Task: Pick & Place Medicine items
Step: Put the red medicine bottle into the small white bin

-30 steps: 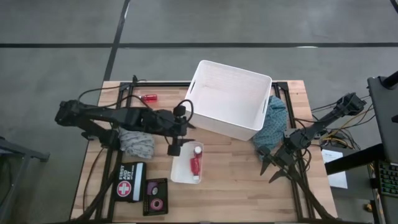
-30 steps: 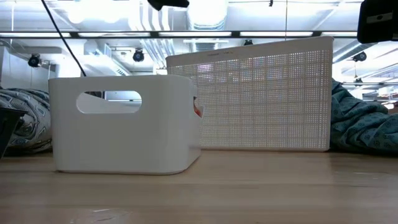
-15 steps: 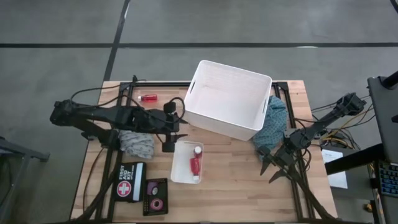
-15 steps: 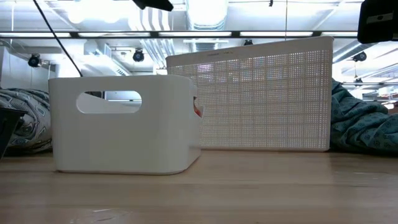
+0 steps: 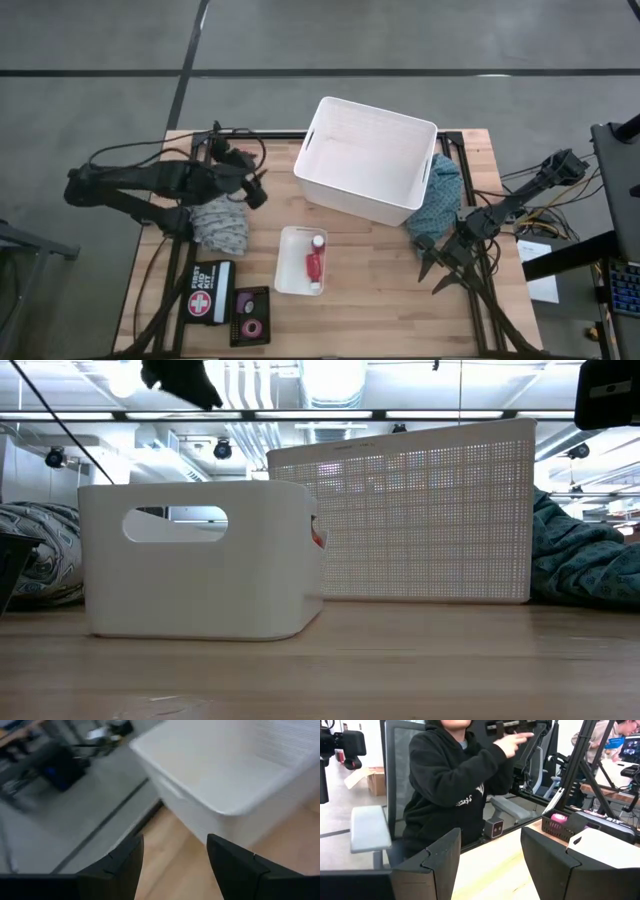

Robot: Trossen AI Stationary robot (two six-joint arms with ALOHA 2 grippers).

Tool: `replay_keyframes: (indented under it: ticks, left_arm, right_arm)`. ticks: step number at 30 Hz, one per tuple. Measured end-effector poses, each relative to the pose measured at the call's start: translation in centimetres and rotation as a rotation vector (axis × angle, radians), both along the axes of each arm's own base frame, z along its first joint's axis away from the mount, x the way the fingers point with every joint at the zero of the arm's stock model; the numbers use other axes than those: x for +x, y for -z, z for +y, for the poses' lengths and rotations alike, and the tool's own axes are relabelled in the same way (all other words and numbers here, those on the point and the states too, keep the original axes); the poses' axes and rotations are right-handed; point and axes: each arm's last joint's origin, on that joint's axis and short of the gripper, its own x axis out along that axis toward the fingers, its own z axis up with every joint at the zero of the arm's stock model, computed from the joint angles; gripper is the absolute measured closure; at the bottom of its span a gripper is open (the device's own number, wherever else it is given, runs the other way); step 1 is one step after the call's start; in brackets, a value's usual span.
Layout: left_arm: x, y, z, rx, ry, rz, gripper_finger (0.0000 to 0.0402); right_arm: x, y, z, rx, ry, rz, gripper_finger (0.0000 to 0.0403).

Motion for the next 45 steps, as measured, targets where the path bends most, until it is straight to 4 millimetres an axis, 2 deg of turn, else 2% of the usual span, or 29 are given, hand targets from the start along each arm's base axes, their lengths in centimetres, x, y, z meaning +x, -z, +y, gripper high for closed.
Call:
replay_keyframes:
  ticks: [3,7,13,17,23,33,45]
  left_arm:
    - [0.2,1.2,2.1,0.000,-0.103,0.004,0.0180]
    - [-0.3,2.4,5.9,-0.113,-0.190,0.023,0.0188]
    - [-3.4,4.6,11.7,-0.339,-0.327,-0.001,0.0204]
    - [-5.6,5.9,14.0,-0.459,-0.388,-0.040,0.0209]
    - [-6.7,7.4,14.6,-0.552,-0.423,-0.055,0.0211]
    - [-6.2,7.9,15.0,-0.547,-0.397,-0.012,0.0206]
    - [-5.0,10.4,16.7,-0.685,-0.523,0.156,0.0127]
  right_arm:
    - [0.0,0.0,0.0,0.000,0.000,-0.001,0.0197]
    - [0.0,0.0,0.0,0.001,0.000,-0.001,0.0197]
    - [0.0,0.0,0.0,0.000,0.000,0.000,0.0197]
    - [0.0,0.0,0.0,0.000,0.000,0.000,0.0197]
    - [0.0,0.0,0.0,0.001,0.000,0.001,0.0197]
    - [0.0,0.0,0.0,0.000,0.000,0.000,0.0197]
    - [0.0,0.0,0.0,0.001,0.000,0.002,0.0197]
